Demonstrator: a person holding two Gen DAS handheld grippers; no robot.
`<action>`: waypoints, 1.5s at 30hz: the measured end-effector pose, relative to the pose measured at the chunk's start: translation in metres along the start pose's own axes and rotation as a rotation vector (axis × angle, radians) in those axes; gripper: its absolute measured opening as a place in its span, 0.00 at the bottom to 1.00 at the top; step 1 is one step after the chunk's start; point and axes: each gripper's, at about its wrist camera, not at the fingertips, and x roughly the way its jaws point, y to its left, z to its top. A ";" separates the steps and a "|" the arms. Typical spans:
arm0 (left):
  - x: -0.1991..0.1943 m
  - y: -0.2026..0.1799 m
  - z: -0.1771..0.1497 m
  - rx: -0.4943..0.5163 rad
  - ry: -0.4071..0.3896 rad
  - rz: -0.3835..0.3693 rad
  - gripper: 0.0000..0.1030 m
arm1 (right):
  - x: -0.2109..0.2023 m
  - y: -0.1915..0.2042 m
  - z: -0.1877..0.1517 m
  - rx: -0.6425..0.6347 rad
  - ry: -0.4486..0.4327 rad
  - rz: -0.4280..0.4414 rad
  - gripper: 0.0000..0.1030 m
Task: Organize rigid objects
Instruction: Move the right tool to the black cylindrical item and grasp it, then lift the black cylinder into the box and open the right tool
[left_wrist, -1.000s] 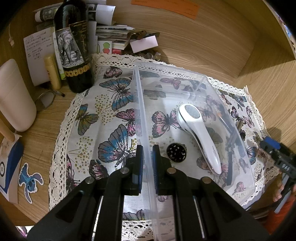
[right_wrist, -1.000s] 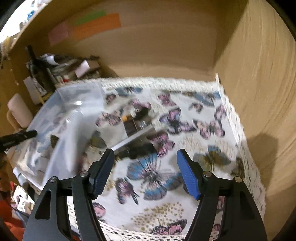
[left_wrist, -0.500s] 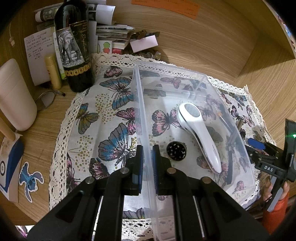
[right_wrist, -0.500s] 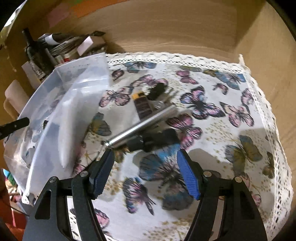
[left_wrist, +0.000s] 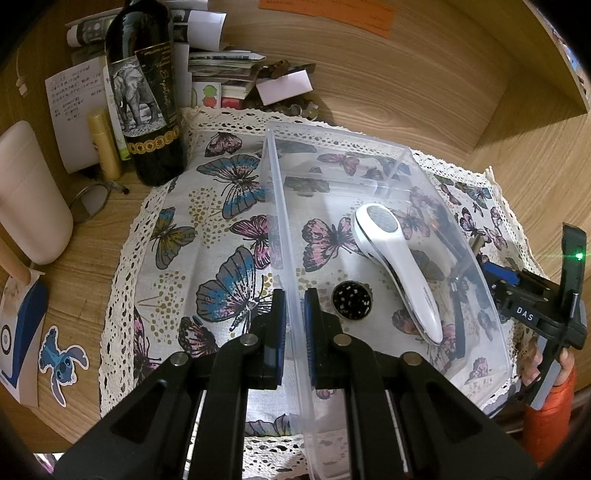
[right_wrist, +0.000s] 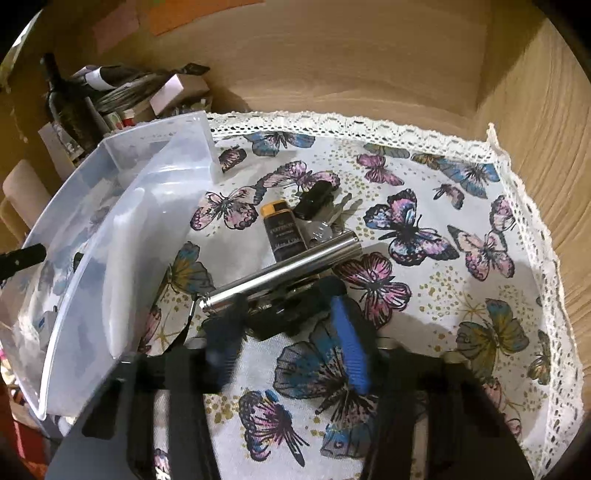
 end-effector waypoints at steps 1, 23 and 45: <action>0.000 0.000 0.000 0.000 0.000 0.000 0.09 | -0.002 0.001 0.000 -0.002 -0.005 -0.001 0.29; -0.001 -0.002 0.003 0.004 -0.009 0.001 0.09 | -0.033 -0.013 -0.015 0.041 0.002 -0.009 0.26; -0.002 -0.020 0.014 0.111 -0.039 0.137 0.09 | -0.051 0.022 0.004 -0.020 -0.125 0.044 0.20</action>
